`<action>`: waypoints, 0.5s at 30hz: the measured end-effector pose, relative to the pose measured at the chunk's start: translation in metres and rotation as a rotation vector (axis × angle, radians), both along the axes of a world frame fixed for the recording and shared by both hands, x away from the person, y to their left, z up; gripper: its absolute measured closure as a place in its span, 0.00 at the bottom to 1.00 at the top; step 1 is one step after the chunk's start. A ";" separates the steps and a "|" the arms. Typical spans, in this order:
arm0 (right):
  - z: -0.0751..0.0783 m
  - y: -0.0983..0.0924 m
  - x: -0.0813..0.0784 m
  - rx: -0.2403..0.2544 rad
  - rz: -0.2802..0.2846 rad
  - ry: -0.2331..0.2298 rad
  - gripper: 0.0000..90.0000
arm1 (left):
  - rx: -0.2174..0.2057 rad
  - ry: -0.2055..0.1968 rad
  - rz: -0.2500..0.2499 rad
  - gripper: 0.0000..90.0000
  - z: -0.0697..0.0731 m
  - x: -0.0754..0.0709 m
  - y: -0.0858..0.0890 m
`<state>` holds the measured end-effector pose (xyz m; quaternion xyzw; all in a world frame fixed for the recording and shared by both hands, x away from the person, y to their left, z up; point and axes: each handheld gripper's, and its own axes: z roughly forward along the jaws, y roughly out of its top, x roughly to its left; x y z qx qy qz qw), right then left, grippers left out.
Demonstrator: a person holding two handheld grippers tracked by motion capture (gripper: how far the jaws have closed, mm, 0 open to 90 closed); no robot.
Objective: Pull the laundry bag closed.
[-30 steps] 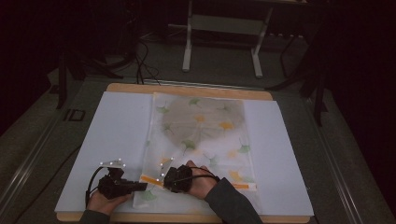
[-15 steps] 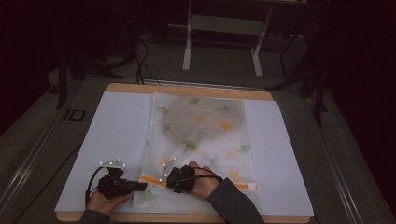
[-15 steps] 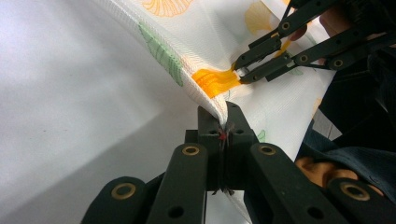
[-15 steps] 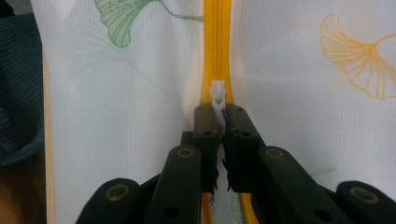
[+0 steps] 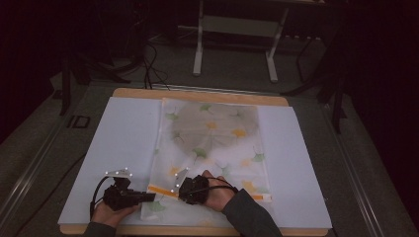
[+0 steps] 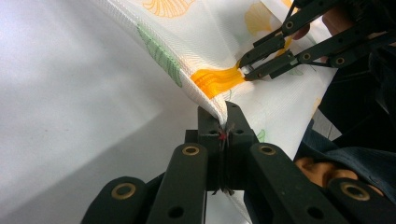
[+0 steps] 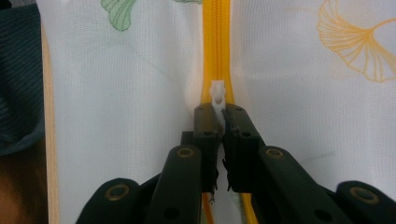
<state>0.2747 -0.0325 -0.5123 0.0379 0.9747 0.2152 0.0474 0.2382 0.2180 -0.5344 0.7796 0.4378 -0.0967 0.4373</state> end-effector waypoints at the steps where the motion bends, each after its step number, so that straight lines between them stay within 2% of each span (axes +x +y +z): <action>1: 0.000 0.000 0.000 -0.002 0.000 0.000 0.94 | -0.002 0.000 0.001 0.98 0.000 0.000 0.000; 15: 0.001 -0.006 0.000 -0.008 -0.005 0.002 0.94 | -0.004 0.003 0.006 0.98 0.000 0.000 0.000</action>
